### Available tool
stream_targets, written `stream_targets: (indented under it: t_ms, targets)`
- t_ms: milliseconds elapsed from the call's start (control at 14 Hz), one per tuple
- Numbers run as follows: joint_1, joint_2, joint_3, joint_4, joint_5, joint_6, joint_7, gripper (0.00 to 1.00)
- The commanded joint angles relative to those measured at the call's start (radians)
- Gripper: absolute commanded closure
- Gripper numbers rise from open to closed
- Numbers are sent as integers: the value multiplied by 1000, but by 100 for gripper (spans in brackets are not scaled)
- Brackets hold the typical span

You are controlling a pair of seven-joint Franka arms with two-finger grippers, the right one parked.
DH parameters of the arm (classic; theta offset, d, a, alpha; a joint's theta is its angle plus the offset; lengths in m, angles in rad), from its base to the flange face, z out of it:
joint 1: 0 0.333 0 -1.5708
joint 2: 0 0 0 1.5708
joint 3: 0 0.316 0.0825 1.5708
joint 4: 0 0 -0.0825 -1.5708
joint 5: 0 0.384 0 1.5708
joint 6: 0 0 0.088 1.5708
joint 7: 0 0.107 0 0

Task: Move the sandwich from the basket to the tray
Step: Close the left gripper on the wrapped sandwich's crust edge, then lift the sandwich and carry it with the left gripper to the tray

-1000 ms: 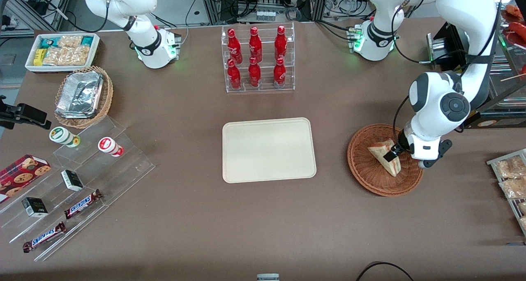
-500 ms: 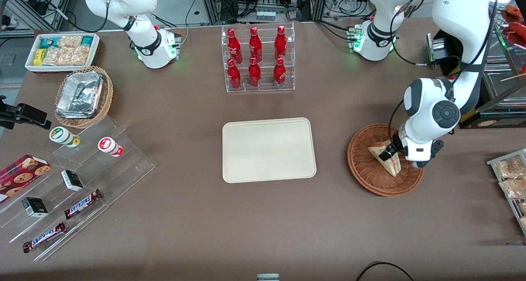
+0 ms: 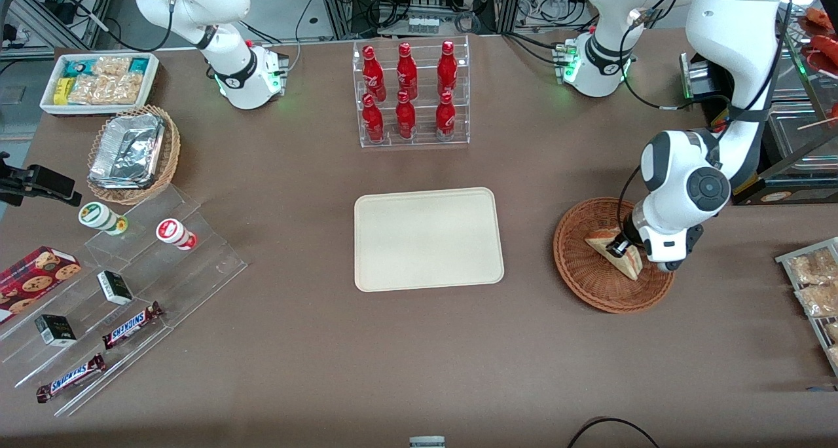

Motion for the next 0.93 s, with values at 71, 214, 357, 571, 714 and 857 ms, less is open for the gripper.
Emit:
stream_targets:
  t_ms: [71, 214, 357, 571, 714, 857]
  targets:
    - [-35, -11, -1, 212, -8, -290, 156, 100]
    - [-76, 4, -8, 308, -8, -370, 178, 100]
    - [-145, 41, -8, 377, -4, -387, 223, 100]
    - [-248, 102, -10, 417, -2, -376, 268, 100]
    - [-311, 171, -10, 493, -1, -382, 337, 100]
    - [-360, 219, -10, 518, -8, -367, 334, 100]
